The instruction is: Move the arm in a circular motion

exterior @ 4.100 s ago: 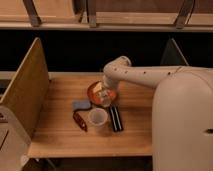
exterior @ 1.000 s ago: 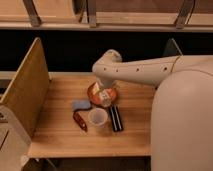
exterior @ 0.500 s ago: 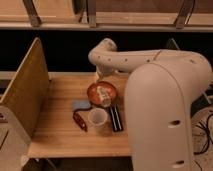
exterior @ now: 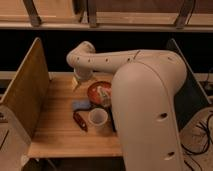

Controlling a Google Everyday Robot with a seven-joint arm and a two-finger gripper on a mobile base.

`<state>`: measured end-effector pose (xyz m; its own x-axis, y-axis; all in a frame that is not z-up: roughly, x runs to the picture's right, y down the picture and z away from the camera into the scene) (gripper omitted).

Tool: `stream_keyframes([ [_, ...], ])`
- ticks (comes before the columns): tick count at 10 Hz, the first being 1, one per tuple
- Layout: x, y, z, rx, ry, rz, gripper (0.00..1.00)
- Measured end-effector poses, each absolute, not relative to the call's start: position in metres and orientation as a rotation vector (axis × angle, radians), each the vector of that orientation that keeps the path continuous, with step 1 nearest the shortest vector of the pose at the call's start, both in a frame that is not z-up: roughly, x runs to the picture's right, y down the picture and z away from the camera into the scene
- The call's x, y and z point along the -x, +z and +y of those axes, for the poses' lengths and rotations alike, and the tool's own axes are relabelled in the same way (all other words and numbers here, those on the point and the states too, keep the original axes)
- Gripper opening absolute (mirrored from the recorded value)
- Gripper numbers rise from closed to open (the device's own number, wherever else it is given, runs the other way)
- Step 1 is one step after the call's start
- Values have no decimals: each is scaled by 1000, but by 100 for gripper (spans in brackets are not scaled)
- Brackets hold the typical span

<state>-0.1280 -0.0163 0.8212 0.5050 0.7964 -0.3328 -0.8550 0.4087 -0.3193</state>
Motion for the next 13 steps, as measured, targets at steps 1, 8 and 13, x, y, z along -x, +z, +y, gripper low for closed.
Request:
stream_keyframes([
  [1, 135, 808, 2, 534, 1048, 115, 80],
  [8, -37, 796, 29, 430, 1399, 292, 80],
  [13, -23, 826, -63, 319, 1348, 250, 80],
])
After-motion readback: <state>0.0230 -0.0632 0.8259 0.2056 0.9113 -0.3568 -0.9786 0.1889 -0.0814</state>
